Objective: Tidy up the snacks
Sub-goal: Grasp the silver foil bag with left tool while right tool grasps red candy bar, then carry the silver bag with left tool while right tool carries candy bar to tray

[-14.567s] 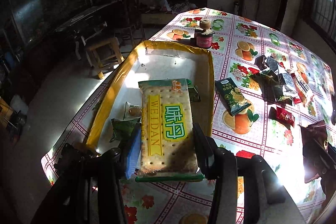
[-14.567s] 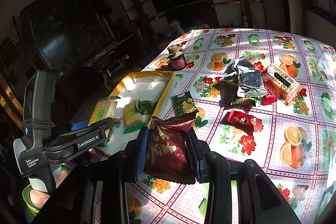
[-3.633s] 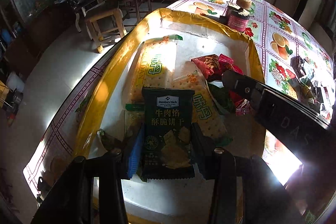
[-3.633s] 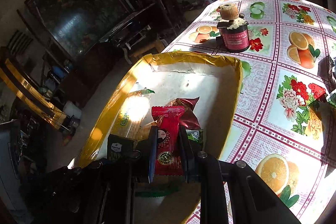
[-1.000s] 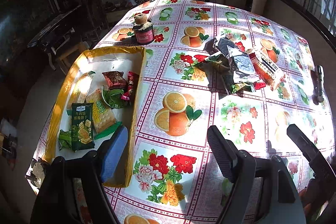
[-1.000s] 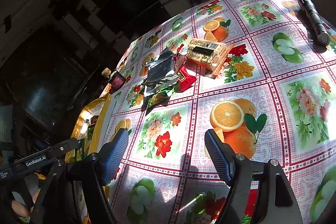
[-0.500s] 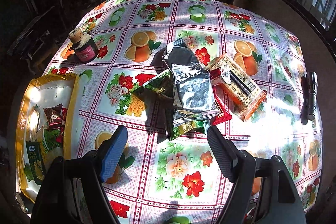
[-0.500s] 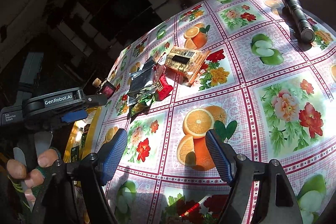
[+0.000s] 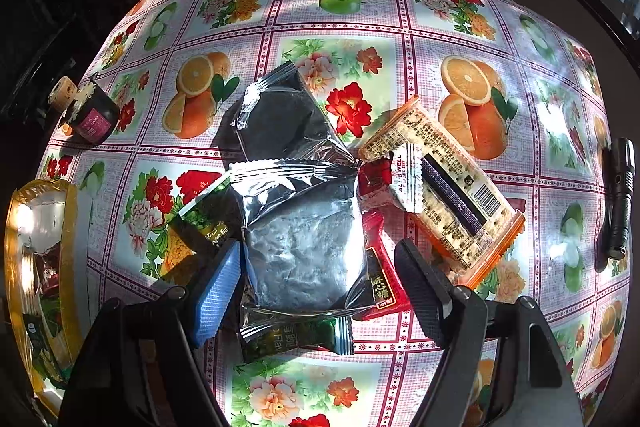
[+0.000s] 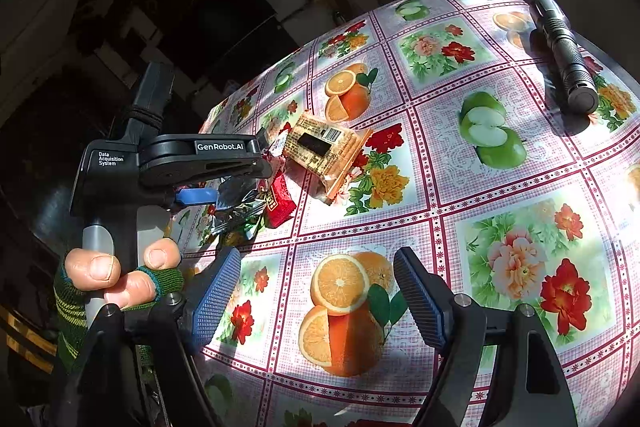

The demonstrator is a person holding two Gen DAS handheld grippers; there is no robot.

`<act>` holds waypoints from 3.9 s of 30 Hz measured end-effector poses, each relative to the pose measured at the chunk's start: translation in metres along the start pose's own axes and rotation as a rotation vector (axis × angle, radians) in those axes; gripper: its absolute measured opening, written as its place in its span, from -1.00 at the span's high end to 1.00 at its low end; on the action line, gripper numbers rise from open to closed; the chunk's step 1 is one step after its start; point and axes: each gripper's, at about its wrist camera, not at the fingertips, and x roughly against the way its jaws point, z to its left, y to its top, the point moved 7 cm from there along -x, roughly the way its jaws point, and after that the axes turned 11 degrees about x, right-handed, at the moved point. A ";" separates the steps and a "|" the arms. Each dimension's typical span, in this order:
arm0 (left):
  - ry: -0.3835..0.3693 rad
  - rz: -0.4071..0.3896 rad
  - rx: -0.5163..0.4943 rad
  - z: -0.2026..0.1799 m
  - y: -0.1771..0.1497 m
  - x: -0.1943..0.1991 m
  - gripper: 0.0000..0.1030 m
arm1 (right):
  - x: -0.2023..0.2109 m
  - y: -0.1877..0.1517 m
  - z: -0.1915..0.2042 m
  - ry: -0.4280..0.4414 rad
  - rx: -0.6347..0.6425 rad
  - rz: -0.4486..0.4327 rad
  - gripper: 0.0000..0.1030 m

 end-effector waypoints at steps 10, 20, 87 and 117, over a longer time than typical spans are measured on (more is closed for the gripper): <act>-0.096 0.055 0.067 0.062 -0.029 0.007 -0.14 | -0.052 0.039 0.039 -0.009 0.179 0.061 -0.61; -0.134 0.014 0.111 0.127 -0.064 0.048 -0.14 | -0.136 0.031 0.067 -0.108 0.432 0.225 0.09; 0.048 -0.195 0.149 0.217 -0.164 0.131 -0.14 | 0.014 -0.072 0.194 0.206 0.310 0.056 0.60; 0.103 -0.231 0.228 0.267 -0.168 0.135 -0.14 | -0.008 -0.090 0.232 0.257 0.358 0.115 0.60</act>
